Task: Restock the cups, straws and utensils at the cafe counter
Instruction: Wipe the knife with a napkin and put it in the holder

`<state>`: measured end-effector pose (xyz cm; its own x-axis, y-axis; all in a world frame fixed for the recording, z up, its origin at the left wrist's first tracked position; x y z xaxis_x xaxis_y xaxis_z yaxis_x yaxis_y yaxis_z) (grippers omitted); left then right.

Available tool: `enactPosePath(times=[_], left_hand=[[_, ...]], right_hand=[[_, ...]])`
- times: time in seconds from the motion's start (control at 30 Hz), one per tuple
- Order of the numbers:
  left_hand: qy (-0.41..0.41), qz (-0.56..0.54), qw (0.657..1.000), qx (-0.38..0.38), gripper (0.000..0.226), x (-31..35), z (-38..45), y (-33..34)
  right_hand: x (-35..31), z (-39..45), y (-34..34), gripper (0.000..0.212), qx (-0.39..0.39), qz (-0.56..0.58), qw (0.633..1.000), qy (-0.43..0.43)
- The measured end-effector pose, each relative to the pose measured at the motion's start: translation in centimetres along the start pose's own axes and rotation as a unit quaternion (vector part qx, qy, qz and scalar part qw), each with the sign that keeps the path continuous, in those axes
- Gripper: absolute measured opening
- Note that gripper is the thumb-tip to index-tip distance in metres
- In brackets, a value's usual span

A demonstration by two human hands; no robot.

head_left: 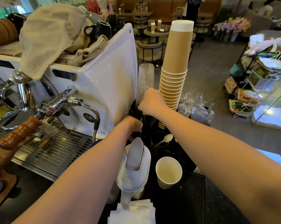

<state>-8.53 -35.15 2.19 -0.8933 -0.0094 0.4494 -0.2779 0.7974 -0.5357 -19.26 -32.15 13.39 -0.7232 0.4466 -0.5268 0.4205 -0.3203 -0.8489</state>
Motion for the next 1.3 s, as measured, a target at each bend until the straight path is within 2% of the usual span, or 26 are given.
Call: enactPosePath(times=[0.17, 0.33, 0.5, 0.63, 0.77, 0.87, 1.0, 1.2, 1.3], left_hand=[[0.037, 0.065, 0.996, 0.045, 0.007, 0.9, 0.1, -0.7], [0.082, 0.114, 0.985, 0.102, 0.011, 2.6, -0.1, -2.0], [0.177, 0.186, 0.943, 0.211, 0.013, 5.1, -1.4, -3.5], [0.21, 0.157, 0.936, 0.234, 0.01, 4.9, -1.9, -3.4], [0.241, 0.104, 0.931, 0.254, 0.027, 3.9, -2.1, -3.3], [0.268, 0.044, 0.928, 0.256, 0.029, 3.1, -2.5, -3.1], [0.266, -0.009, 0.924, 0.274, 0.012, 2.7, -2.7, -3.6], [0.273, 0.037, 0.909, 0.314, 0.015, 3.2, -2.4, -3.1], [0.265, 0.041, 0.91, 0.315, 0.014, 3.1, -2.4, -3.2]], right_hand=[[0.9, 0.3, 0.3, 0.019, -0.02, -0.011, 0.999, 0.029], [0.9, 0.6, 0.5, 0.014, -0.036, -0.024, 0.999, 0.029], [1.1, 1.2, 0.2, 0.011, -0.055, 0.001, 0.997, 0.057], [1.6, 1.6, 0.6, 0.008, -0.06, 0.107, 0.987, 0.104], [1.8, 1.2, 1.8, 0.023, -0.073, 0.221, 0.961, 0.149], [2.2, 1.1, 2.1, 0.028, -0.076, 0.235, 0.955, 0.166], [2.4, 0.8, 2.3, 0.027, -0.082, 0.256, 0.948, 0.172], [3.2, 0.1, 2.1, 0.03, -0.098, 0.281, 0.94, 0.169], [2.9, 0.0, 1.8, 0.019, -0.123, 0.229, 0.96, 0.105]])
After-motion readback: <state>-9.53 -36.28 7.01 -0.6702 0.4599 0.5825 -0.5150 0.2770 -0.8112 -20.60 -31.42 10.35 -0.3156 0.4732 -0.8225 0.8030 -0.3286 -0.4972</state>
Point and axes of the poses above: each hand's wrist, its own z-axis towards the middle knuckle, its own y-axis out of the palm, x = y × z, the point moved 8 cm from there along z, towards the middle knuckle, and after that the axes turned 1 degree about -x, right-handed, at the moved point
